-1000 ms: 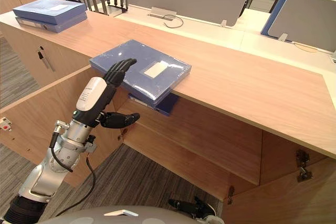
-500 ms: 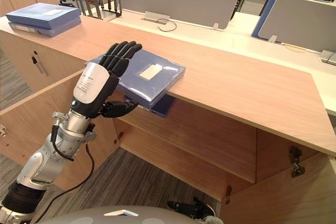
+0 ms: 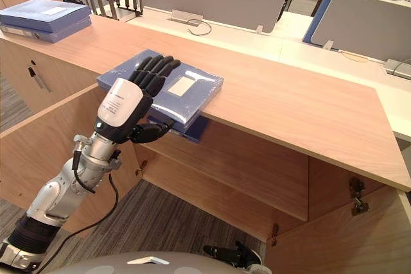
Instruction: Walk over to the cabinet, pick up the folder, carry it to the office cabinet, place the folder inside the office cabinet, then close the office cabinet door
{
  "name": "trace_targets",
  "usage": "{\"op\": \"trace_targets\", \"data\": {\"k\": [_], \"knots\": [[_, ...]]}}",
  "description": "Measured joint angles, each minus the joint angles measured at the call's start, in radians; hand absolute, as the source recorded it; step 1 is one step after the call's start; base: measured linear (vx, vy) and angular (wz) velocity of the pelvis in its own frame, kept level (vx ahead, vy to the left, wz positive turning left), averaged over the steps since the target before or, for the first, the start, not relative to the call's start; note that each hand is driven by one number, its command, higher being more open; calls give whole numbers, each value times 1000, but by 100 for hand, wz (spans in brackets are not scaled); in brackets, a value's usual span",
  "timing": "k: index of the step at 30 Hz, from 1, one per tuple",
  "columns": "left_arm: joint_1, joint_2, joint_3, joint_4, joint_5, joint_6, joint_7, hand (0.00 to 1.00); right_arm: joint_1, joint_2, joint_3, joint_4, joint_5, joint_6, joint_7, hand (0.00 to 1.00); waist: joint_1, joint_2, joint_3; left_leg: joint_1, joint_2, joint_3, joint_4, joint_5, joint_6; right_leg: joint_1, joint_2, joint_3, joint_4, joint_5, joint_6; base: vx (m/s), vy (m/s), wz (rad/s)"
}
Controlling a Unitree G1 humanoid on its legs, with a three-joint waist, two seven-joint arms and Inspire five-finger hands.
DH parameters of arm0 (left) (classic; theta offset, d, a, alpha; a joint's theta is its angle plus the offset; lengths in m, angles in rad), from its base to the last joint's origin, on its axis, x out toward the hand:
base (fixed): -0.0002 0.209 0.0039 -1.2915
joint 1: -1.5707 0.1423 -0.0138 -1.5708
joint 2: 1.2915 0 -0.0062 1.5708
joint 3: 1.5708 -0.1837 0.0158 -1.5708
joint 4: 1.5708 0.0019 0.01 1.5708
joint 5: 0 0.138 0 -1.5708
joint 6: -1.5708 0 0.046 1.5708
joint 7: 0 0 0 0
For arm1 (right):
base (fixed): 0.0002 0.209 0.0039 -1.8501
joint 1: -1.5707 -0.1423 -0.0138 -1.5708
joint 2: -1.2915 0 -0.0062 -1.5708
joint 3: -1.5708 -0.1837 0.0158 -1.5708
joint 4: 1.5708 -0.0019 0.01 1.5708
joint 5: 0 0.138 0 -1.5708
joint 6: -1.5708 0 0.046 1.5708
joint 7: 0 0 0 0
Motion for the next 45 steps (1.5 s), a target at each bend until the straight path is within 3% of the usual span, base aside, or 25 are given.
{"op": "trace_targets", "data": {"k": [5, 20, 21, 28, 45], "knots": [[-23, 6, -58, 177, 38, 12, -2, 100, -4, -2, 26, -10, 7, 0, -17, 100, -11, 2, 2, -3, 7, 13, 2, 0, 0, 3, 13, 5, -31, 17, -6, -26, -8, -8], [-35, 8, -85, 220, 74, 26, 10, 100, -6, 1, 29, -39, 15, 0, -18, 100, -31, 5, 8, -1, 6, 21, 0, 1, 1, 24, 18, 5, -79, 42, 0, -2, 1, -1], [-35, 8, -85, 220, 74, 29, 14, 0, -6, 1, 29, -39, 15, 0, -18, 100, -31, 6, 10, -1, 6, 23, -1, 1, 1, 24, 18, 7, -81, 43, 0, -13, 3, -4], [-154, 14, -49, 206, 115, 76, 58, 0, -6, 1, 49, -110, 36, -3, -36, 100, -37, 13, 15, -7, 14, 43, -14, 1, 2, -4, 23, 32, -73, 46, 3, 6, -2, -9], [-190, -6, 23, 42, 157, 74, 133, 0, -5, 18, 59, -120, 67, -15, -39, 100, -32, 13, 15, -1, 20, 49, -4, -11, -8, -18, 29, 52, -43, 33, -10, 17, -1, -2]]}}
